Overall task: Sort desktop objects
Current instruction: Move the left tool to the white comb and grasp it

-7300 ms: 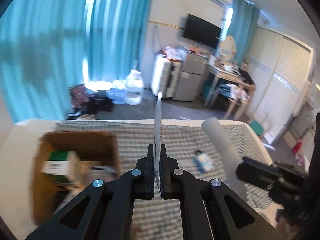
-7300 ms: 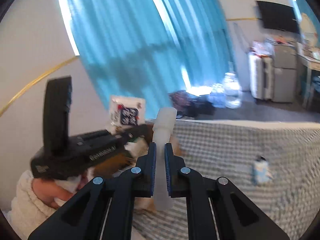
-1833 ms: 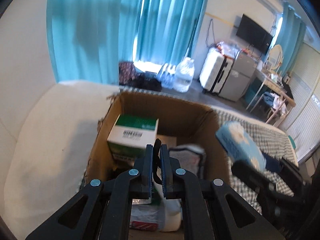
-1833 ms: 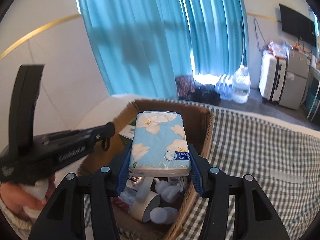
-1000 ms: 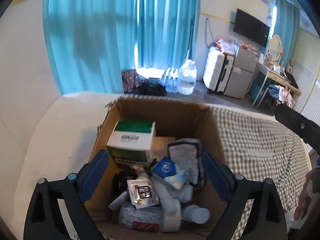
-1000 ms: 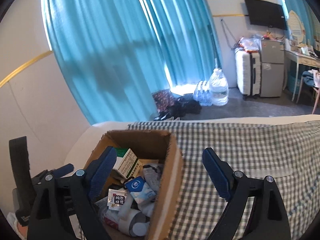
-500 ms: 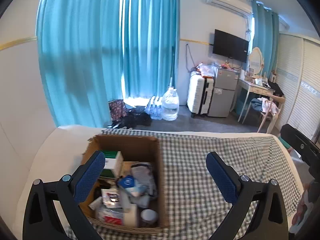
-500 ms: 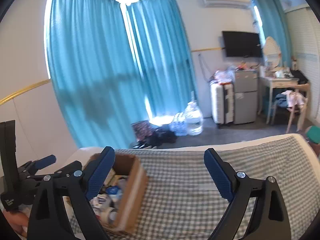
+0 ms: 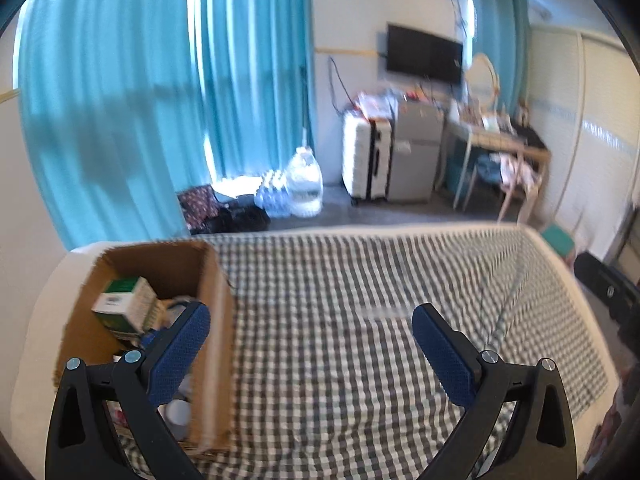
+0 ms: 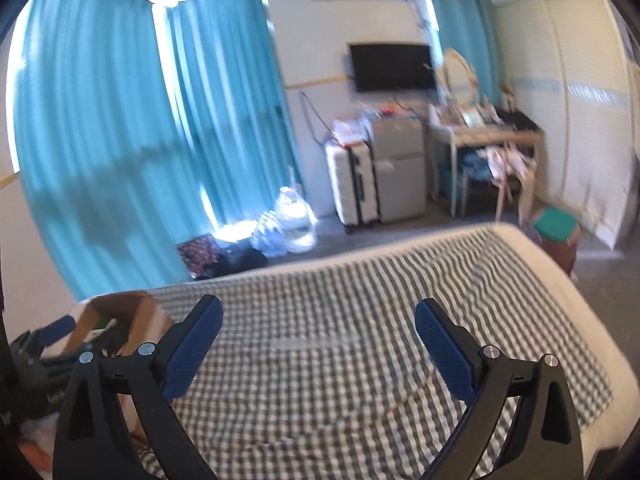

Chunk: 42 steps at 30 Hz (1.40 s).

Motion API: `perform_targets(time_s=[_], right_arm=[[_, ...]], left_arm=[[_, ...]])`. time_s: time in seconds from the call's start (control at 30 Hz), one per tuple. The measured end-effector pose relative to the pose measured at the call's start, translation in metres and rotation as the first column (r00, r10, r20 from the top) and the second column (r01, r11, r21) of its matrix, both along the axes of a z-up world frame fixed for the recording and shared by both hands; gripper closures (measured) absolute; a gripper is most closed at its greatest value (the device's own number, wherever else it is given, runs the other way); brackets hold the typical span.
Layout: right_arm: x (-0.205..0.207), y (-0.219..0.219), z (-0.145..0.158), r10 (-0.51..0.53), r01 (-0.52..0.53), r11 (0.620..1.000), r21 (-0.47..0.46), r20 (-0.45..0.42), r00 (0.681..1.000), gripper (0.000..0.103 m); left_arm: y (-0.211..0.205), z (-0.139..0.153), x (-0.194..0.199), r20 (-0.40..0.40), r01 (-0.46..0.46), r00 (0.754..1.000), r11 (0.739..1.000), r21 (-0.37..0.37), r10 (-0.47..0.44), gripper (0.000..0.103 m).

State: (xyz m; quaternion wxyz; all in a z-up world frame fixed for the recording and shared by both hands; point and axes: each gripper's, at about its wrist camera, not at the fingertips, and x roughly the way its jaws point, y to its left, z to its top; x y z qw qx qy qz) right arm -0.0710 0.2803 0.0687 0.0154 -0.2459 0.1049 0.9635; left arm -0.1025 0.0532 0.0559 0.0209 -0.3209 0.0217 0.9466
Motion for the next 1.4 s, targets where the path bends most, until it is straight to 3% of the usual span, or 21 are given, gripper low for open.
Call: perform_targets(time_s=[0.3, 0.5, 0.73, 0.87, 1.07, 1.2, 1.3, 1.4], right_arm=[[-0.034, 0.049, -0.073, -0.053, 0.056, 0.998, -0.022, 0.125, 0.991, 0.006], [-0.055, 0.077, -0.119, -0.086, 0.093, 0.995, -0.024, 0.207, 0.974, 0.006], [-0.092, 0.109, -0.164, -0.174, 0.204, 0.975, -0.083, 0.281, 0.944, 0.006], [-0.123, 0.117, -0.185, -0.183, 0.206, 0.978, -0.041, 0.309, 0.933, 0.006], [-0.145, 0.132, -0.204, -0.177, 0.217, 0.973, -0.081, 0.341, 0.923, 0.006], [-0.148, 0.139, -0.212, -0.198, 0.238, 0.969, -0.064, 0.373, 0.906, 0.006], [-0.146, 0.145, -0.214, -0.213, 0.260, 0.963, -0.077, 0.378, 0.901, 0.006], [-0.143, 0.144, -0.211, -0.219, 0.269, 0.960, -0.082, 0.383, 0.897, 0.006]], left_arm=[[0.050, -0.064, -0.051, 0.119, 0.093, 0.989, 0.995, -0.039, -0.088, 0.000], [0.095, -0.106, -0.091, 0.145, 0.277, 0.956, 0.945, -0.171, -0.254, 0.000], [0.131, -0.159, -0.136, 0.213, 0.433, 0.892, 0.889, -0.148, -0.399, 0.000], [0.146, -0.185, -0.159, 0.236, 0.504, 0.854, 0.849, -0.156, -0.463, 0.000], [0.157, -0.228, -0.193, 0.316, 0.602, 0.781, 0.785, -0.149, -0.539, 0.000], [0.149, -0.237, -0.213, 0.371, 0.577, 0.763, 0.817, -0.019, -0.530, 0.000], [0.152, -0.235, -0.208, 0.396, 0.572, 0.763, 0.819, -0.047, -0.511, 0.005], [0.151, -0.229, -0.197, 0.430, 0.567, 0.748, 0.823, -0.020, -0.505, 0.010]])
